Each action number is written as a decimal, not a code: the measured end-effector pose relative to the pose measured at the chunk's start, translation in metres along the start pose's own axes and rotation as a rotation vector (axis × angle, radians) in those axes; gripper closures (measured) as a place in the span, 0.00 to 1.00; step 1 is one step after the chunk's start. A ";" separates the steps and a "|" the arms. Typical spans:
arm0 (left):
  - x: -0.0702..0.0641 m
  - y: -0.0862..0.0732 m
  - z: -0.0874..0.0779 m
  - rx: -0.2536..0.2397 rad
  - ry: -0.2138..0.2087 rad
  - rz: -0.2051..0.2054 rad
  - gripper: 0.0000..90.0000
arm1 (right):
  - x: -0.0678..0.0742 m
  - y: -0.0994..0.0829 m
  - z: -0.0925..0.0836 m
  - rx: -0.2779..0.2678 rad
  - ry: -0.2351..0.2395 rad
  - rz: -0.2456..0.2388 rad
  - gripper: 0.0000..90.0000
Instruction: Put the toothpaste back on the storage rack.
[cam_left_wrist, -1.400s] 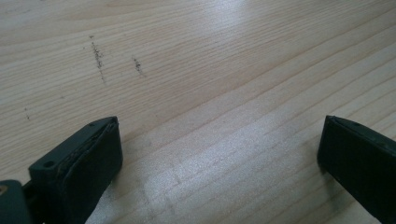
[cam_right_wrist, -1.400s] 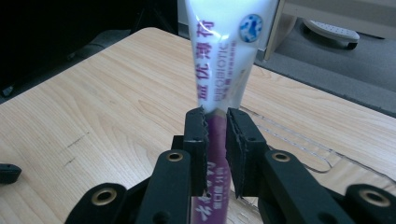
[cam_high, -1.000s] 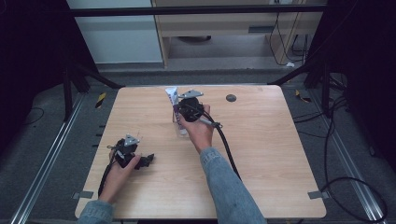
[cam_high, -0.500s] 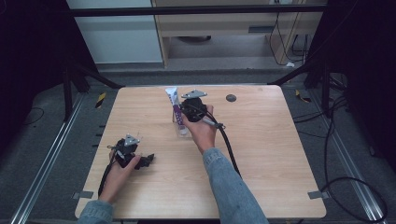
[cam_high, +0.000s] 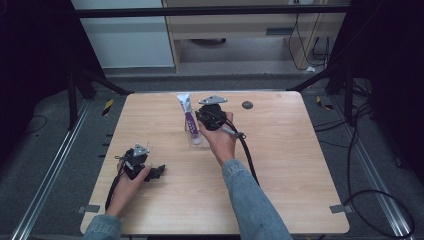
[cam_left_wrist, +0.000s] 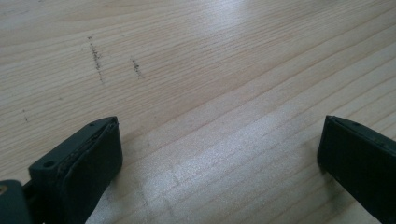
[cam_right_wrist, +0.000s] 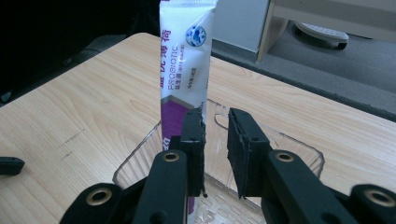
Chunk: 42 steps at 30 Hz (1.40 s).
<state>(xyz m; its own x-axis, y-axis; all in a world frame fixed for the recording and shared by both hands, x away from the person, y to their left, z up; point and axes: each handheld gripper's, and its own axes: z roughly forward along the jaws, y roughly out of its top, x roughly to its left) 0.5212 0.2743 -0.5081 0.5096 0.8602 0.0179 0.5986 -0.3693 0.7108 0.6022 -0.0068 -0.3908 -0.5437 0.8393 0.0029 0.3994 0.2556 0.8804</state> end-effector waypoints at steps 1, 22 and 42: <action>0.000 0.000 0.000 0.000 0.000 0.000 0.00 | 0.000 0.000 -0.001 0.000 0.000 0.001 0.83; 0.000 0.000 0.000 0.000 0.000 0.001 0.00 | -0.009 0.000 -0.023 0.032 0.035 0.007 0.53; -0.001 0.001 0.001 -0.001 0.000 0.002 0.00 | -0.045 -0.010 -0.050 -0.006 0.005 0.094 0.31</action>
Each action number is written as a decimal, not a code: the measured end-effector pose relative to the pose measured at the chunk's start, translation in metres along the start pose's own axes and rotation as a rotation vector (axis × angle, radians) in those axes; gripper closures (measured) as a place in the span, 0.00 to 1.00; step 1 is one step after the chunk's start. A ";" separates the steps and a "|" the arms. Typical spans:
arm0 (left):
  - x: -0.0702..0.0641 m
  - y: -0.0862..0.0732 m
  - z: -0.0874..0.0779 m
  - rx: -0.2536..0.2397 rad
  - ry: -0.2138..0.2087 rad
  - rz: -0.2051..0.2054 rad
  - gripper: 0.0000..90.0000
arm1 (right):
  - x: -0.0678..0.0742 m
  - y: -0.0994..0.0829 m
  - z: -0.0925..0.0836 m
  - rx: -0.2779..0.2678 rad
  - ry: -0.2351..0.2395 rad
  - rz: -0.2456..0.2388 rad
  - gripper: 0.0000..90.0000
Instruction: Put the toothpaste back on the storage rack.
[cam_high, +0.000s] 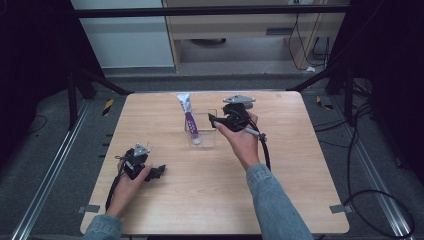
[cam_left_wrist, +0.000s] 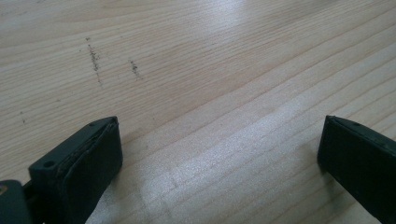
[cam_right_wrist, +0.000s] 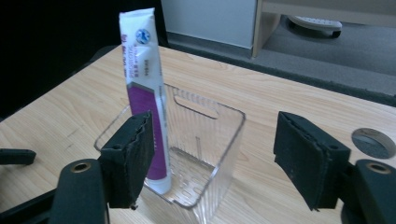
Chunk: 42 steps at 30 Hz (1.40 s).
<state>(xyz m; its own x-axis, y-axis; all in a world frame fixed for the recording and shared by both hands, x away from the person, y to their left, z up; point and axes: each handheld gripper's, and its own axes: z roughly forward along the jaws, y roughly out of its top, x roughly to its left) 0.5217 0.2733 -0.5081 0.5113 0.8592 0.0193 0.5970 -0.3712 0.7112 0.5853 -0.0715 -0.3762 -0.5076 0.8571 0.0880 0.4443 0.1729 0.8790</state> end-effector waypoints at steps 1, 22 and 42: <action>0.000 0.000 0.000 0.000 0.000 0.000 0.00 | -0.002 -0.001 -0.002 -0.002 -0.002 0.000 0.31; 0.000 0.000 0.001 -0.001 -0.001 0.000 0.00 | -0.036 -0.028 -0.037 0.015 -0.041 0.026 0.26; -0.001 0.001 0.001 0.000 -0.001 0.000 0.00 | -0.058 -0.050 -0.059 0.020 -0.069 -0.017 0.08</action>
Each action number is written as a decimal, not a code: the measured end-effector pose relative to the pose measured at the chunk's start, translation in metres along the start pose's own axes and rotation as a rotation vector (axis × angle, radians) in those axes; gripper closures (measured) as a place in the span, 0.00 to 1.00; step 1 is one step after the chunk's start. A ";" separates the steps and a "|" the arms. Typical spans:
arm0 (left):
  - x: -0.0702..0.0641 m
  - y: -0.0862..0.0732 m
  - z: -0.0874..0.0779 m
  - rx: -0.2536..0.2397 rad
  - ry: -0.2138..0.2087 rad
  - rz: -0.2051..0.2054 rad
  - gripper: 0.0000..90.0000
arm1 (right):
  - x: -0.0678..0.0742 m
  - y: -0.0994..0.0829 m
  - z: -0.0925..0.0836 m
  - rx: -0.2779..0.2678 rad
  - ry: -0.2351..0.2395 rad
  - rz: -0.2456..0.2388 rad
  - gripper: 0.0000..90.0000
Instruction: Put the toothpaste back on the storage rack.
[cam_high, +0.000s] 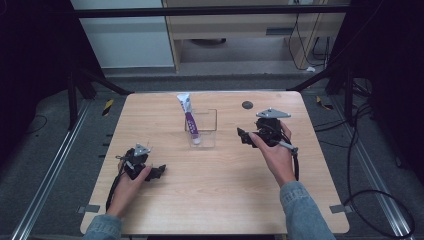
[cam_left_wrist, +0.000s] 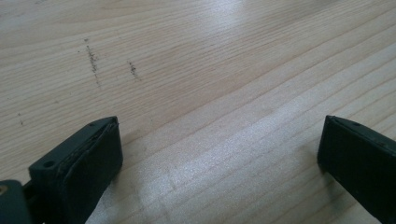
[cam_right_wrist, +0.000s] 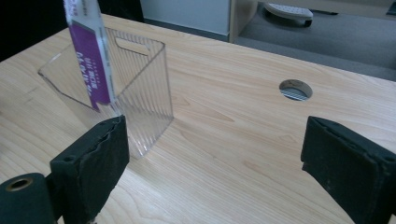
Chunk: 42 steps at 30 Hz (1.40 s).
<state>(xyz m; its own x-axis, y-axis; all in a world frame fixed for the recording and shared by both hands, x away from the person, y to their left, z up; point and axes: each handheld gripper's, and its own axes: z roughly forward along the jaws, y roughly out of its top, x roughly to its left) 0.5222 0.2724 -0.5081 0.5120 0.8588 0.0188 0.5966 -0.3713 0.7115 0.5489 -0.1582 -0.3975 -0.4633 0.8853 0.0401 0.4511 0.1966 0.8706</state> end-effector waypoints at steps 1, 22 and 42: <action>0.000 0.000 0.000 0.000 0.000 0.000 0.00 | -0.001 -0.001 -0.001 0.000 -0.007 -0.001 0.08; 0.000 0.000 0.000 0.000 0.000 0.000 0.00 | -0.028 -0.039 -0.015 0.040 -0.092 0.019 0.10; -0.001 0.000 0.000 0.000 -0.001 0.001 0.00 | -0.042 -0.082 -0.008 0.112 -0.101 0.046 0.10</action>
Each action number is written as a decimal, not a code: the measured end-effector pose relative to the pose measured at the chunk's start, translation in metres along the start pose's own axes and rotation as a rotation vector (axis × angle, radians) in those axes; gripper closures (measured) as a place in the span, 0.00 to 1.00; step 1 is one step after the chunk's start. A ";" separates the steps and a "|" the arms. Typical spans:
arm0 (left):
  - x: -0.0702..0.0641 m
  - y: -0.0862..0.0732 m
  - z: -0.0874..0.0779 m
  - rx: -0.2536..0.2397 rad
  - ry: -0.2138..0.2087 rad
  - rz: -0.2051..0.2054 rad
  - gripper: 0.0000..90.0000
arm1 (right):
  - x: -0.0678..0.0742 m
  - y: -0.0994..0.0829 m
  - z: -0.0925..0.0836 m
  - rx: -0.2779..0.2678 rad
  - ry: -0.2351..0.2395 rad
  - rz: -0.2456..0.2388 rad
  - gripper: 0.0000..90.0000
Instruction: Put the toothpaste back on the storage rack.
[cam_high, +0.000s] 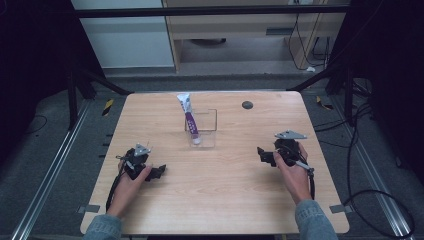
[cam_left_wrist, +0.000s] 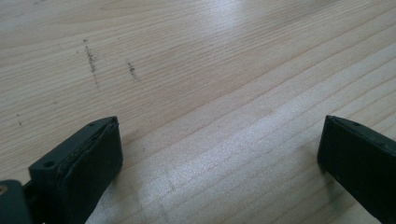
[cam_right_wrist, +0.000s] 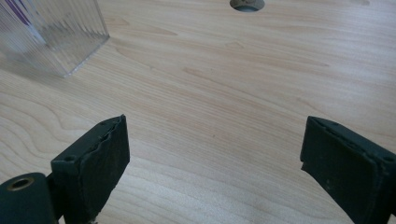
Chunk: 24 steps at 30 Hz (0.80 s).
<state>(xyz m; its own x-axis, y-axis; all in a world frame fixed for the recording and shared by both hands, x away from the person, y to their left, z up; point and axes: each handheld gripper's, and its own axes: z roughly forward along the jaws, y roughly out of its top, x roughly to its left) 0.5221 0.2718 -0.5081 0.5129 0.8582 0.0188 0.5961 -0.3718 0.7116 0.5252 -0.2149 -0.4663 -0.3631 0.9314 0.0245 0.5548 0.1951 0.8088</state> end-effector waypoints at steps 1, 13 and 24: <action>0.000 0.000 0.000 0.000 0.000 0.000 0.00 | 0.000 -0.002 0.001 0.003 0.003 0.007 0.10; 0.000 0.000 0.000 0.000 -0.001 0.004 0.00 | 0.001 -0.019 0.018 0.051 0.002 0.018 0.09; 0.000 0.000 0.000 0.000 -0.001 0.005 0.00 | -0.007 -0.024 0.029 0.062 -0.030 0.048 0.09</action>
<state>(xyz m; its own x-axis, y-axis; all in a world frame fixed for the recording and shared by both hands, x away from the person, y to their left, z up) 0.5222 0.2715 -0.5081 0.5161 0.8563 0.0216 0.5938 -0.3758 0.7115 0.5362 -0.2176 -0.5034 -0.3126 0.9488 0.0443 0.6169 0.1674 0.7691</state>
